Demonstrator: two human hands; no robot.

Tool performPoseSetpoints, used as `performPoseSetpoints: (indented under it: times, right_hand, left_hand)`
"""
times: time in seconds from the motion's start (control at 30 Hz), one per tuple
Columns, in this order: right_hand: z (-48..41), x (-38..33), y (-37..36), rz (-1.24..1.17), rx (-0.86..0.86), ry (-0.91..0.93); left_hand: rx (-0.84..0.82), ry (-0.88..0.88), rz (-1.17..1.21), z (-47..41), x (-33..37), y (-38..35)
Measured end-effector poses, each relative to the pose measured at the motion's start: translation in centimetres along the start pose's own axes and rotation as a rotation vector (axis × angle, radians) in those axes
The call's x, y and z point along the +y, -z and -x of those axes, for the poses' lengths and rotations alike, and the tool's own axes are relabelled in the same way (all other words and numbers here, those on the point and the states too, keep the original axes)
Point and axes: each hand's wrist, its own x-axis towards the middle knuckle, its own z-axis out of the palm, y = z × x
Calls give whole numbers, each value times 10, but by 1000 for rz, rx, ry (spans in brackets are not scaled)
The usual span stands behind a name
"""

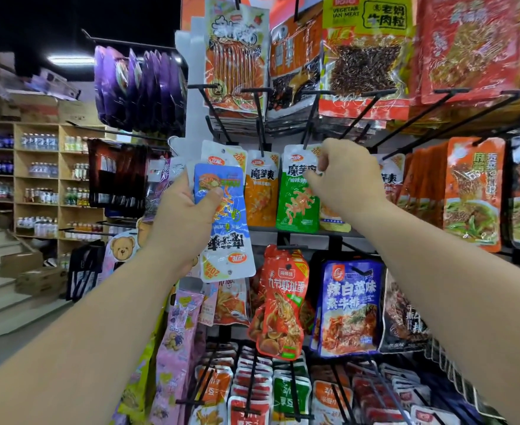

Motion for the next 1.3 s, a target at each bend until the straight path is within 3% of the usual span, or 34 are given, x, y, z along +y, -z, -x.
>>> performPoseSetpoints:
  times: [0.1,0.23,0.4,0.6,0.67,0.77,0.87,1.07,1.3]
  right_hand:
    - [4,-1,-2,274,-197,234]
    - [3,3,-15,547,-423,238]
    - [-1,4,-27,572,-585,173]
    - [2,3,-30,527,-585,137]
    - [7,-9,-18,363,-453,146]
    - [20,-42,10,-137,-215,96]
    - [43,-81,23,-585,-313,-65]
    - [86,-117,17,-735,-387,-199]
    - [163,-164,5,-1045,-408,-345]
  left_hand:
    - [2,1,4,0,-1,1]
    - [14,13,3,-2,-1,2]
    - [43,21,-35,-3,-3,2]
    - [48,34,-26,-1,1,1]
    - [66,39,7,-1,6,0]
    - [129,27,115,1,17,-1]
    - [166,-34,165,11,26,1]
    - [270,-78,295,41,38,19]
    - [349,20,298,89,27,57]
